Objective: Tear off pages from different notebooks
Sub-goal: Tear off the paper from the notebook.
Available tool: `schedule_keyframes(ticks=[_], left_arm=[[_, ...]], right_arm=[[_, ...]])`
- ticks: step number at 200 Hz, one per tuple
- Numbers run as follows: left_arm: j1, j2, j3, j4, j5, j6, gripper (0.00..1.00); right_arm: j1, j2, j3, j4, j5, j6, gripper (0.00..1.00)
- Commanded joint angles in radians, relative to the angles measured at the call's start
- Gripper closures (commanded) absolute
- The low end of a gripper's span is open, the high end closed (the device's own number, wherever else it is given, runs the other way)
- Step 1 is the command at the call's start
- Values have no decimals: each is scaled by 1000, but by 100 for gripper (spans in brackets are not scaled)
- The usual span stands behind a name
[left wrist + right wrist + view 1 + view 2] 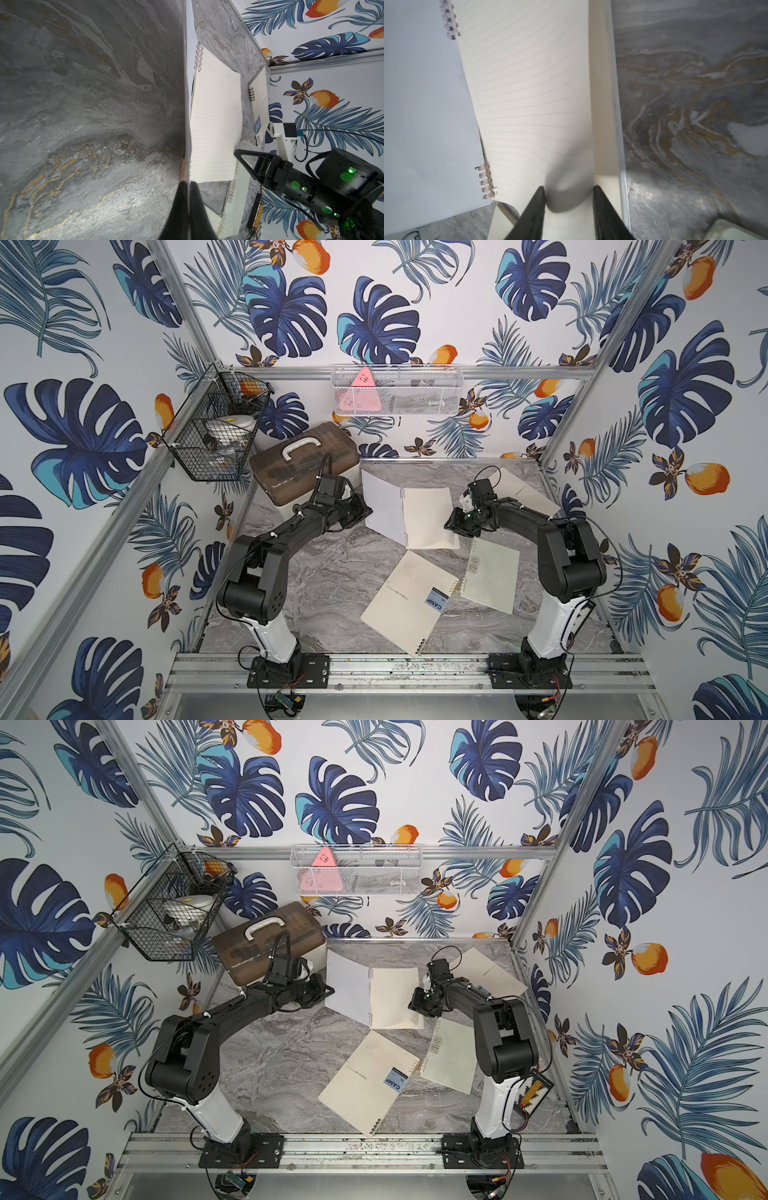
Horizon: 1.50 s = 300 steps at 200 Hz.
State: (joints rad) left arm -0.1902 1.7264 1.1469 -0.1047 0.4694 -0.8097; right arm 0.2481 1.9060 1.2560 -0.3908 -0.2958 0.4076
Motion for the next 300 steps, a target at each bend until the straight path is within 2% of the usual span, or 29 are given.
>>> schedule_keyframes(ticks=[1,47,106,300], left_arm=[[0,2,13,8,18,5,100],[0,2,12,3,21,13,100],[0,7,22,-7,25,21,100],[0,24,43,-20,32,31,100]], right_arm=[[12,3,25,-33,44,-22,60],[13,30,43,-17,-10,-9,60],[-4,-17,17,57,-98,68,60],[-23,-56,46,-17,-23,63,59]])
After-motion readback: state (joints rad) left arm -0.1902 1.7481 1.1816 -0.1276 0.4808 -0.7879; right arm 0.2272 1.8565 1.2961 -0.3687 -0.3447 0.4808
